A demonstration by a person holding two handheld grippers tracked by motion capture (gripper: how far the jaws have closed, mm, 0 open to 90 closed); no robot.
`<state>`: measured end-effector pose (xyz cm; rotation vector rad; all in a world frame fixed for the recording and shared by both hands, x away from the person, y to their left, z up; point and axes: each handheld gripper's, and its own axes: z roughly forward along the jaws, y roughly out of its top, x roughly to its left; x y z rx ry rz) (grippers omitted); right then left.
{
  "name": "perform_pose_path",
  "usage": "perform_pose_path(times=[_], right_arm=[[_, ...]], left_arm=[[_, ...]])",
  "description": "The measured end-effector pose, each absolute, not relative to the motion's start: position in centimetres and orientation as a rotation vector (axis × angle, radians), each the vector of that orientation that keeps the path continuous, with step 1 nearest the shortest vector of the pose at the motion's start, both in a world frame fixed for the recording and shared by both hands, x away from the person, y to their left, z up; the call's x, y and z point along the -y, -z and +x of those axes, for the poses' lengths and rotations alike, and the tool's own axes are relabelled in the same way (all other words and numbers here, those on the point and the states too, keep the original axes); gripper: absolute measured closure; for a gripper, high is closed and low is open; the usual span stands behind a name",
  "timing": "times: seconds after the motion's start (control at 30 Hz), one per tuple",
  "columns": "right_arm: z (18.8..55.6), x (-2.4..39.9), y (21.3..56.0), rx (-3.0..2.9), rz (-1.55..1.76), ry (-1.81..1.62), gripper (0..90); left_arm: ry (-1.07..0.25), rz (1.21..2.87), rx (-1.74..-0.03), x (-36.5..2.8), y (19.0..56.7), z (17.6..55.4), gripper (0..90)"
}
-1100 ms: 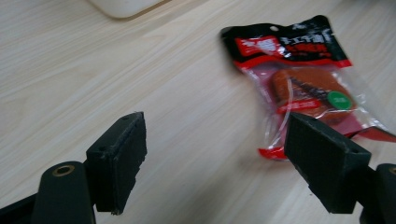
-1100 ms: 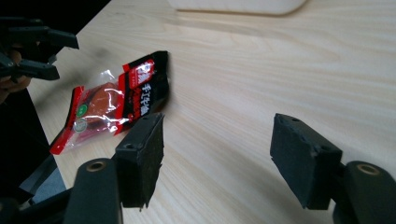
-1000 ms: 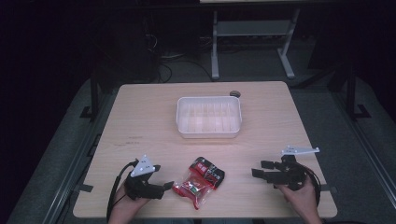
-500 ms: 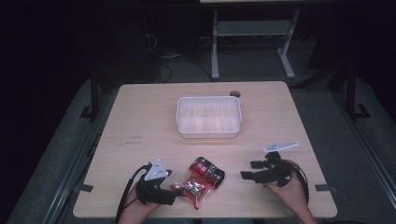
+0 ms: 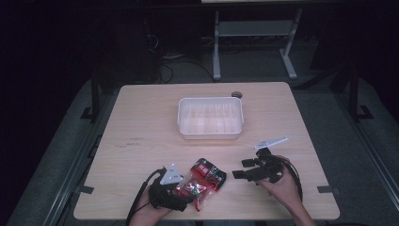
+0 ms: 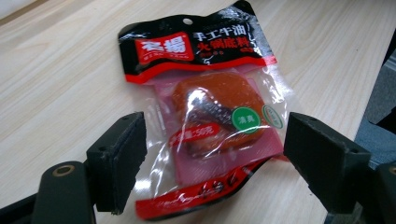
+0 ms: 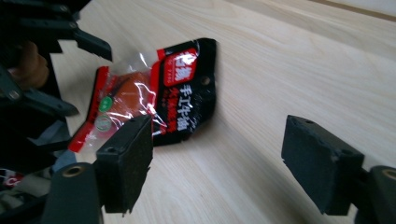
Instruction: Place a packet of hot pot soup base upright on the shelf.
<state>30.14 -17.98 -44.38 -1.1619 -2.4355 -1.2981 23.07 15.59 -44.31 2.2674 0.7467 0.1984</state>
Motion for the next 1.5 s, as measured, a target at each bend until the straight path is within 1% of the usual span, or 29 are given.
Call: perform_pose_path(times=[0.13, 0.27, 0.37, 0.5, 0.63, 0.8, 0.83, 0.93, 1.17, 1.2, 1.3, 1.4, 1.5], right_arm=[[30.6, 17.1, 44.2, 2.437, -1.128, 1.295, 22.7], [30.9, 15.7, 44.0, 2.462, -1.092, 1.266, 20.4], [31.2, 14.6, 44.2, 2.477, -1.075, 1.242, 19.8], [31.7, 13.3, 44.5, 2.499, -1.081, 1.234, 19.1], [32.0, 12.3, 44.5, 2.541, -1.088, 1.213, 19.3], [32.2, 10.9, 44.8, 2.580, -1.074, 1.179, 26.0], [32.2, 10.9, 44.8, 2.580, -1.074, 1.179, 26.0], [32.1, 10.8, 45.2, 2.579, -1.081, 1.157, 30.6], [31.9, 10.5, 45.6, 2.572, -1.092, 1.135, 33.3], [31.9, 10.4, 45.8, 2.577, -1.089, 1.121, 35.6], [31.9, 10.3, 45.9, 2.575, -1.094, 1.113, 37.5], [31.8, 10.2, 46.1, 2.559, -1.094, 1.096, 42.0], [31.8, 10.2, 46.2, 2.551, -1.100, 1.090, 43.9]], left_arm=[[-0.229, 2.313, -0.737, -14.6, 44.7, 23.0, 20.7], [-0.239, 2.321, -0.737, -14.3, 44.8, 23.0, 19.9], [-0.215, 2.319, -0.744, -14.2, 44.8, 23.0, 18.7], [-0.217, 2.315, -0.743, -14.1, 44.8, 22.9, 18.6], [-0.201, 2.341, -0.748, -14.0, 45.2, 23.1, 18.5], [-0.196, 2.340, -0.748, -14.1, 45.3, 23.0, 17.8], [-0.194, 2.341, -0.749, -14.1, 45.3, 23.0, 17.8], [-0.199, 2.349, -0.739, -14.2, 45.4, 22.8, 18.0], [-0.193, 2.349, -0.737, -14.5, 45.4, 22.9, 18.2], [-0.189, 2.351, -0.733, -14.7, 45.4, 22.9, 18.2], [-0.188, 2.353, -0.736, -14.8, 45.4, 22.9, 18.2], [-0.186, 2.351, -0.735, -14.9, 45.4, 22.8, 18.2], [-0.186, 2.351, -0.736, -14.9, 45.4, 22.8, 18.2]])
